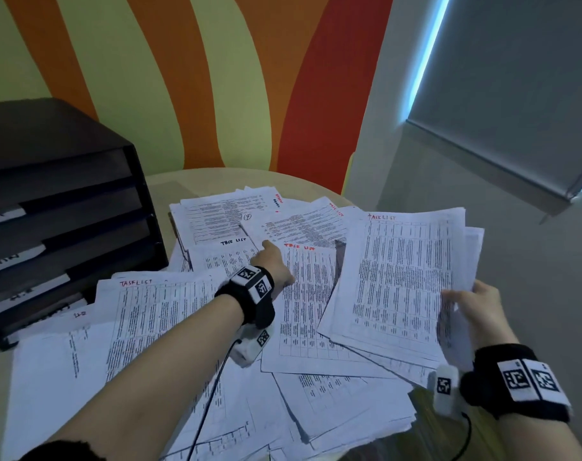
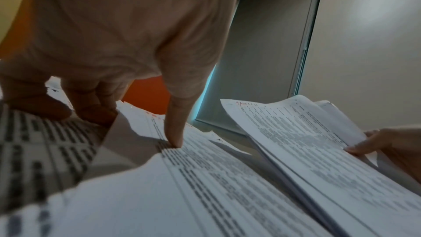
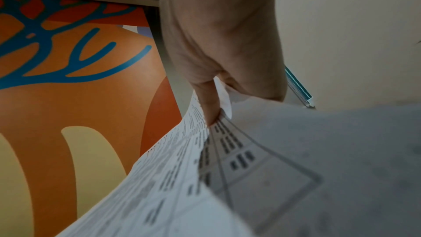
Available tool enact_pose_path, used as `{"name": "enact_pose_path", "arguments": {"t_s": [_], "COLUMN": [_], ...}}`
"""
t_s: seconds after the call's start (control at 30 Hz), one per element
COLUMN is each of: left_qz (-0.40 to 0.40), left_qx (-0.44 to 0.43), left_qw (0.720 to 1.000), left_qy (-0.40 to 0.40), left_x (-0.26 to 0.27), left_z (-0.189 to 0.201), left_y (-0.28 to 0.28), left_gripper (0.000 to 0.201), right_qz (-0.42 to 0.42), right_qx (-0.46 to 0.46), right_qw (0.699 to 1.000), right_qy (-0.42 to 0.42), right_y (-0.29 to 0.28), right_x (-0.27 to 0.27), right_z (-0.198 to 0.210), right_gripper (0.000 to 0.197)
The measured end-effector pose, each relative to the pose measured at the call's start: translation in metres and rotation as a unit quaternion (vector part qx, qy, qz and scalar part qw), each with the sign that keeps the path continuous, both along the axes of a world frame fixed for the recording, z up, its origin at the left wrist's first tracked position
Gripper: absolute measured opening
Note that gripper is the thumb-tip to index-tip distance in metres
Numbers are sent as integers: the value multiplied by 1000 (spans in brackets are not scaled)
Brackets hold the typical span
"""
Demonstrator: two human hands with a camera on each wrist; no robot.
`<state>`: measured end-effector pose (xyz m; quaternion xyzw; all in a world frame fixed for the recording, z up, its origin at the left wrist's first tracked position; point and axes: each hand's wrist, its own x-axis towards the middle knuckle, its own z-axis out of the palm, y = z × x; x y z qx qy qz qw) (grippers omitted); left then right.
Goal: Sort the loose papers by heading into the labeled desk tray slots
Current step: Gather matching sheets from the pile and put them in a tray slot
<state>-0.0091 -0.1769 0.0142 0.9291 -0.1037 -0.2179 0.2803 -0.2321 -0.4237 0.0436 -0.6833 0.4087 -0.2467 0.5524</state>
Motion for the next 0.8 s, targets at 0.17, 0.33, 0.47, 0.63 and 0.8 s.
{"name": "enact_pose_path", "arguments": {"t_s": [0.17,0.33,0.47,0.63,0.8], "left_qz": [-4,139,186,180,154], "left_qx": [-26,-343,-436,-473,-449], "left_qw": [997,925,867,845,869], "left_qy": [-76,-81,-152,-173,-139], "left_x": [-1,13,44,78,60], "left_z": [-6,16,49,59,55], "left_y": [-6,20,74,127,112], "left_gripper": [18,17,26,9,13], "right_qz": [2,14,29,56,100], "right_qx": [2,6,6,8,25], "right_qw": [1000,1000,999,998,994], "right_qy": [4,17,29,10,-30], "right_y": [-2,-5,-4,13,41], "right_x": [2,4,7,20,42], "right_z": [-5,-6,-10,0,18], "right_gripper": [27,23,24,23,19]}}
